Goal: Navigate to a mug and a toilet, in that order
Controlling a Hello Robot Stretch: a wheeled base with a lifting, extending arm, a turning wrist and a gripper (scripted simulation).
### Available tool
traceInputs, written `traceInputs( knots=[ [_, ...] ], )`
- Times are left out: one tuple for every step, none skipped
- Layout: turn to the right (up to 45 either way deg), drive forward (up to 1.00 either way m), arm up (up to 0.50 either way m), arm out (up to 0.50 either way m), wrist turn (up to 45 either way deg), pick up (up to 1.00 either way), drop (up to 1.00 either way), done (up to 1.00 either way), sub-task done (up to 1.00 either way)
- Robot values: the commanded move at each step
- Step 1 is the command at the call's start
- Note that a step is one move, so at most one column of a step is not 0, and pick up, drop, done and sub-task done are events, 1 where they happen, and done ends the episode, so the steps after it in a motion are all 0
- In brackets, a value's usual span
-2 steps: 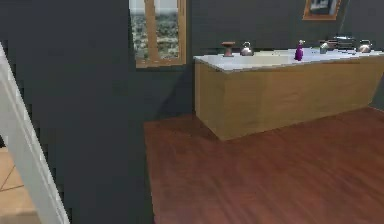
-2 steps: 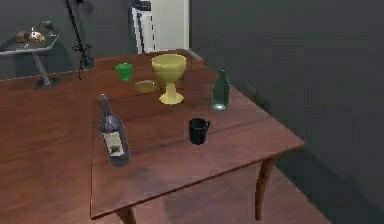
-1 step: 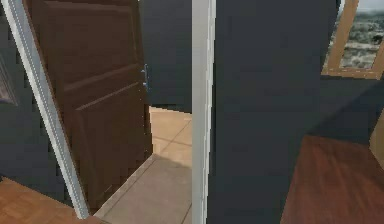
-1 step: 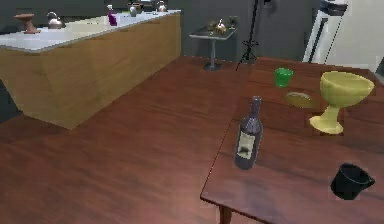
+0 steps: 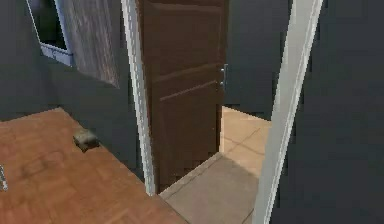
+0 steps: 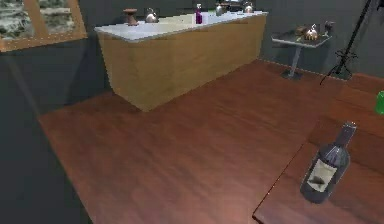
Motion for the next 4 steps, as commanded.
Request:
traceInputs(
  knots=[
    [0.0, 0.80, 0.00, 0.00, 0.0, 0.00, 0.00, 0.00, 0.00],
    [42.0, 0.00, 0.00, 0.00, 0.0, 0.00, 0.00, 0.00, 0.00],
    [0.0, 1.00, 0.00, 0.00, 0.0, 0.00, 0.00, 0.00, 0.00],
    [-3.0, 0.00, 0.00, 0.00, 0.0, 0.00, 0.00, 0.00, 0.00]
  ],
)
